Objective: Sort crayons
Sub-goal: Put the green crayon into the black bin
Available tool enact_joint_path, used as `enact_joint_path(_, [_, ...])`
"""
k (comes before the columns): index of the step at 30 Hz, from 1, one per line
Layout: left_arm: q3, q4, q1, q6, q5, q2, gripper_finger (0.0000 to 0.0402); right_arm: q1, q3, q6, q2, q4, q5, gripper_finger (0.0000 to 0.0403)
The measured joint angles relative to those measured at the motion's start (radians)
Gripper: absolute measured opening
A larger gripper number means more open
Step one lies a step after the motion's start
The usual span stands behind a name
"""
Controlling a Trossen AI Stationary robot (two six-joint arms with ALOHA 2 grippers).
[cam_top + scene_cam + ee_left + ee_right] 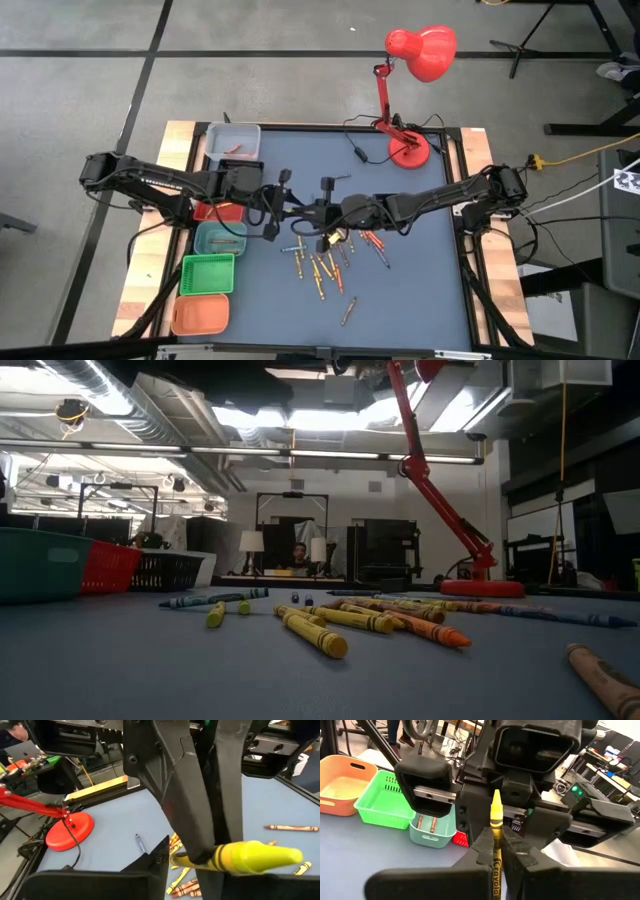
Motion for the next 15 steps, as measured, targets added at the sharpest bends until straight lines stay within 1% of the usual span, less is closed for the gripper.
enact_joint_path(5, [0.000, -0.009, 0.000, 0.001, -0.016, 0.000, 0.0020, -0.001, 0.000, 0.004, -0.001, -0.012, 0.003, 0.0017])
enact_joint_path(7, [0.000, -0.022, 0.000, -0.003, -0.030, 0.000, 0.0009, -0.001, 0.000, 0.010, -0.001, -0.019, 0.015, 0.0017])
enact_joint_path(10, [0.000, -0.046, 0.000, -0.008, -0.060, 0.000, 0.0009, -0.001, 0.000, 0.008, -0.001, -0.043, 0.030, 0.0017])
enact_joint_path(15, [0.000, -0.104, 0.002, -0.010, -0.113, 0.000, 0.0016, -0.006, 0.001, 0.023, -0.001, -0.107, 0.023, 0.0017])
